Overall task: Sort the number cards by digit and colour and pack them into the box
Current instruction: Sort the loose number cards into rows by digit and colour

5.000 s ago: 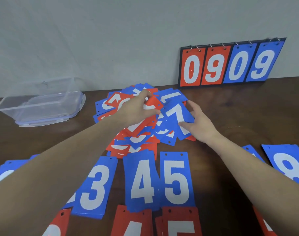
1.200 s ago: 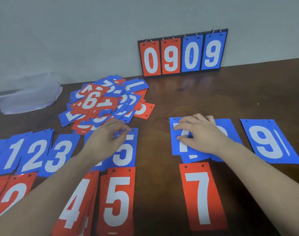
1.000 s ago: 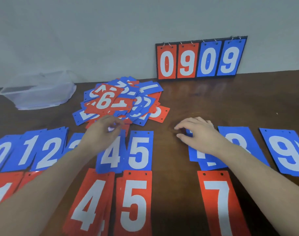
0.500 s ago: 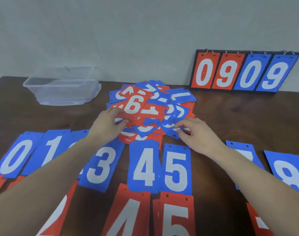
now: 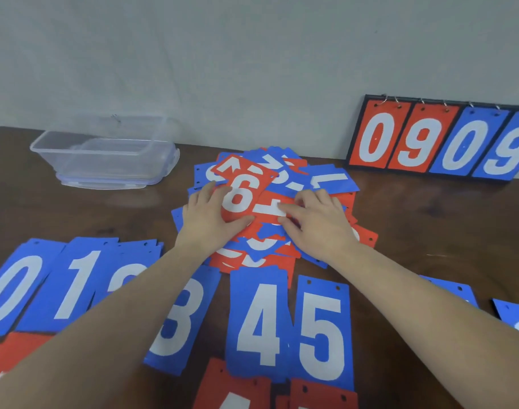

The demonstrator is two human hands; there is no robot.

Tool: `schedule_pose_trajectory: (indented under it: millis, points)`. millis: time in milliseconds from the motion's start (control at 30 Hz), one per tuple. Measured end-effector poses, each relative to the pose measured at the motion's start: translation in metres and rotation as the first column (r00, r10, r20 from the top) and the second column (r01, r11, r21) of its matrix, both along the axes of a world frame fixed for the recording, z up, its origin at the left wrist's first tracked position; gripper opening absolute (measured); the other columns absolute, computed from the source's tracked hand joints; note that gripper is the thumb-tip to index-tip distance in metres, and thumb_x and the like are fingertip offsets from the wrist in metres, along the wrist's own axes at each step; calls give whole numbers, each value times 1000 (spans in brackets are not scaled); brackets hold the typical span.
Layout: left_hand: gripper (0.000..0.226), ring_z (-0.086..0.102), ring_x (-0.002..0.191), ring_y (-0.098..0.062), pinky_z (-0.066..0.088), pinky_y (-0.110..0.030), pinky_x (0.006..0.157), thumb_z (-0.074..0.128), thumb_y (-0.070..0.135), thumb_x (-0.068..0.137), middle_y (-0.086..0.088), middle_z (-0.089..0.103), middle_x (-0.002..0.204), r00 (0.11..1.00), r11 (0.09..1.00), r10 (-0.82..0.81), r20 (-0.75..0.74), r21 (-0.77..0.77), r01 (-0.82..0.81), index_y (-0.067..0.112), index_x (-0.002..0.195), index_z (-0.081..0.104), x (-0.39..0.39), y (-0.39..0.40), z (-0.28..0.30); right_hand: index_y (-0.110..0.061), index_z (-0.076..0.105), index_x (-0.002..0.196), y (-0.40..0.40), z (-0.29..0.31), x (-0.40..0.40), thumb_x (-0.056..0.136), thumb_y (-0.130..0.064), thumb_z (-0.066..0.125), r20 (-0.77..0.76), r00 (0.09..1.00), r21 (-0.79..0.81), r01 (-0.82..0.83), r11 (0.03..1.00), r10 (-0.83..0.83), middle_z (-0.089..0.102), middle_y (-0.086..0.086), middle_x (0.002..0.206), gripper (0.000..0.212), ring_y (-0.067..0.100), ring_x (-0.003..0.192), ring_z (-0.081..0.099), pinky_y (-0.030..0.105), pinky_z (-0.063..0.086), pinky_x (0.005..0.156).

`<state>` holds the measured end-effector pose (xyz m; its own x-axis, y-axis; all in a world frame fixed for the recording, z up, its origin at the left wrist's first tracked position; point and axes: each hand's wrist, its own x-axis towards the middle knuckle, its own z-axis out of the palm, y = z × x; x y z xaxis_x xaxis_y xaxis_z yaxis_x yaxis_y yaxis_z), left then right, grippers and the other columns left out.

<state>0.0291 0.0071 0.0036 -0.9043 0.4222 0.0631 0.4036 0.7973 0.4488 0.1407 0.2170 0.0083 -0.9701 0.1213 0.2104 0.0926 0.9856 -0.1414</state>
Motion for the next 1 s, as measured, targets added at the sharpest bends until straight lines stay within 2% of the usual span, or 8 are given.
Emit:
schedule_pose_trajectory:
  millis: [167,300,400,500,667,800,933,1000]
  points:
    - [80,26,146,-22,23,-46,118,60,72,83,6,38,157,1000,1000,-3,-5,7,3,33,149,39,-2,0,-3,-36,70,127,16,-7,16,101,-52,46,-42,997,103,-66,992,71,61,-5,116,38,22,105,52,39,39,86]
    - [74,28,145,-20,21,-49,118,62,68,85,7,40,155,999,999,-38,-6,32,39,37,148,40,-4,-2,-3,-32,70,117,28,-2,34,94,-66,42,7,999,86,-37,996,36,60,-4,125,50,23,115,52,39,39,89]
    - [71,29,144,-20,20,-53,119,63,66,85,6,39,155,999,998,-51,-14,47,52,37,147,41,-2,-1,-2,-33,61,113,25,5,33,90,-73,46,111,992,-26,60,998,-57,50,-8,142,49,19,132,40,40,35,103]
    - [76,26,147,-23,19,-54,119,63,67,85,4,34,158,1000,999,-20,-1,26,20,37,149,37,-1,0,0,-37,53,123,21,10,31,86,-71,57,176,978,-161,139,977,-110,45,-12,148,50,15,139,35,41,31,111]
    - [75,29,146,-21,18,-50,119,61,67,87,7,41,155,999,1000,-26,43,15,26,38,151,34,-2,-3,4,-42,35,147,21,16,30,80,-66,71,222,961,-262,222,939,-165,38,-8,154,80,19,143,33,48,31,114]
    - [69,31,145,-18,17,-48,119,63,60,89,8,42,154,997,998,-50,59,42,48,41,149,36,-1,-3,4,-39,30,151,25,14,38,76,-56,82,234,947,-424,304,853,-221,38,-5,152,93,20,138,42,42,45,103]
    - [60,30,145,-16,14,-45,118,66,56,89,11,45,151,997,994,-53,53,99,47,45,144,42,1,-5,6,-39,33,149,31,16,53,82,-40,82,238,942,-534,331,778,-237,38,-4,150,84,19,135,45,32,48,92]
    - [54,34,143,-15,21,-42,118,67,44,93,13,46,149,994,979,-81,76,192,65,42,143,45,6,-7,10,-41,36,147,33,18,61,84,-37,81,236,943,-576,330,748,-234,41,-4,150,78,19,134,47,31,48,91]
